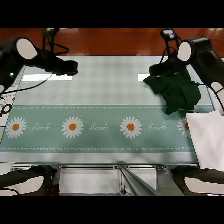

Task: Fold the shirts.

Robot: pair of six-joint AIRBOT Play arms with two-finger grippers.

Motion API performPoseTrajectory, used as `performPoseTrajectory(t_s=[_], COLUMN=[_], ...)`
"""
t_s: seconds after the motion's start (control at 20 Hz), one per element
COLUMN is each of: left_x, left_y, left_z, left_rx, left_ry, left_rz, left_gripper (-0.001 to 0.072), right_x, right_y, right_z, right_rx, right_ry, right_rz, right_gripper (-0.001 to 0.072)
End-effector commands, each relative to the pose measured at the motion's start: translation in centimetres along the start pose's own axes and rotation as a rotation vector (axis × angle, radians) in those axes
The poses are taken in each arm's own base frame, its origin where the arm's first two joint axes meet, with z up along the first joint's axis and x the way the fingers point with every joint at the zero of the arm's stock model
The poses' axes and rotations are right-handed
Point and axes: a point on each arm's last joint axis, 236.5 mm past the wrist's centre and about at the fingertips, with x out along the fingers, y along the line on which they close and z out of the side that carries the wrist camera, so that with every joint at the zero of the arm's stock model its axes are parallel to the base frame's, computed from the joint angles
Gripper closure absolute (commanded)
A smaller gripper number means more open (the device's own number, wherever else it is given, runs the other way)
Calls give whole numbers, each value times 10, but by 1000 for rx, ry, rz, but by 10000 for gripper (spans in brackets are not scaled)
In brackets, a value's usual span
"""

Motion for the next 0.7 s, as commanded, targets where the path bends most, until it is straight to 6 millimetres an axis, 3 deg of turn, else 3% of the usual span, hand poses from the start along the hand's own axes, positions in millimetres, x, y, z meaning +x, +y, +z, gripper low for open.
performPoseTrajectory(t_s=[0.0, 0.1, 0.2, 0.3, 0.45, 0.65], left_x=[-41, -73, -98, -112, -115, -101], left_y=[37, 56, 60, 52, 43, 47], left_z=[30, 21, 0, -28, -87, -137], left_rx=[11, -29, -47, -43, -53, -134], left_ry=[-69, -39, -27, -30, 5, -17], left_rz=[105, 134, 146, 140, 122, 125], left_gripper=[200, 199, 199, 199, 199, 199], right_x=[-33, -40, -10, 31, 84, 136], right_y=[-86, -145, -169, -180, -200, -185], right_z=[39, 31, 7, -17, -52, -86], right_rx=[-28, 70, 240, 356, 411, 382], right_ry=[-133, -120, -54, 21, 142, 278], right_rz=[-286, -371, -258, -142, -107, -64], right_gripper=[296, 297, 298, 299, 299, 299])
